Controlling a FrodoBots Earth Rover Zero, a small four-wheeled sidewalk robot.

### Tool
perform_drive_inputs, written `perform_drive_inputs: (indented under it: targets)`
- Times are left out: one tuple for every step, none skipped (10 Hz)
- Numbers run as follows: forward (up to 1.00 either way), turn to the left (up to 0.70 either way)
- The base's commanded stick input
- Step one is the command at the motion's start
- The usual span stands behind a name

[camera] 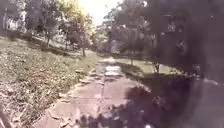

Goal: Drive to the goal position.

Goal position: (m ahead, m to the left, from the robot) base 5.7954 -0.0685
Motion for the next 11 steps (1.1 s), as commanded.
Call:
perform_drive_inputs:
  targets:
    - [0.45,0.0]
    - [0.45,0.0]
    - [0.45,0.0]
    - [0.45,0.0]
    - [0.45,0.0]
    - [0.45,0.0]
    - [0.45,0.0]
    - [0.45,0.0]
    - [0.45,0.0]
    - [0.45,0.0]
    - [0.45,0.0]
